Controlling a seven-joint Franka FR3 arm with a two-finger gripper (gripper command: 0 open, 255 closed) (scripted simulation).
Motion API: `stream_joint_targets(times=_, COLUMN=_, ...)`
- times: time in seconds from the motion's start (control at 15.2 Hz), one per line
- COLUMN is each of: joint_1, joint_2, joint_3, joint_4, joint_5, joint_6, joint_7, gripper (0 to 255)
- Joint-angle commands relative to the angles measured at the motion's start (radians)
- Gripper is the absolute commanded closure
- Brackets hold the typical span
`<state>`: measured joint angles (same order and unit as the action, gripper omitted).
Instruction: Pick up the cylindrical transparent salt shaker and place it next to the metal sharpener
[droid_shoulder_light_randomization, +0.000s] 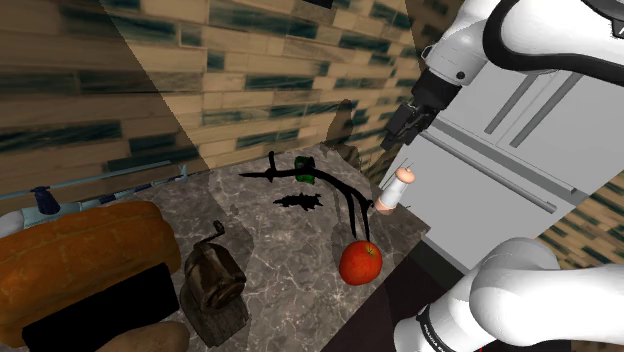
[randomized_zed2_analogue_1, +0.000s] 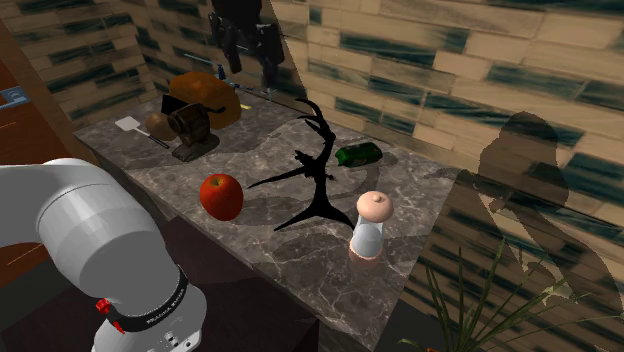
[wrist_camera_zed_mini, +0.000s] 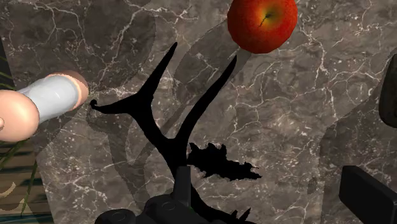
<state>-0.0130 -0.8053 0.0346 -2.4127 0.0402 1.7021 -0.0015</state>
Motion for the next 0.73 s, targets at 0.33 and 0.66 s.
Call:
stream_joint_targets(times=0.33, joint_1=-0.041, joint_2=0.03, joint_3=-0.099, joint_4=-0.058, joint_5=-0.062, joint_6=0.081, joint_7=-0.108, gripper=0)
stream_joint_targets(times=0.66, joint_1=-0.082, joint_2=0.095, joint_3=-0.201, joint_4=-0.086, joint_5=-0.119, joint_6=0.17, joint_7=-0.216, gripper=0)
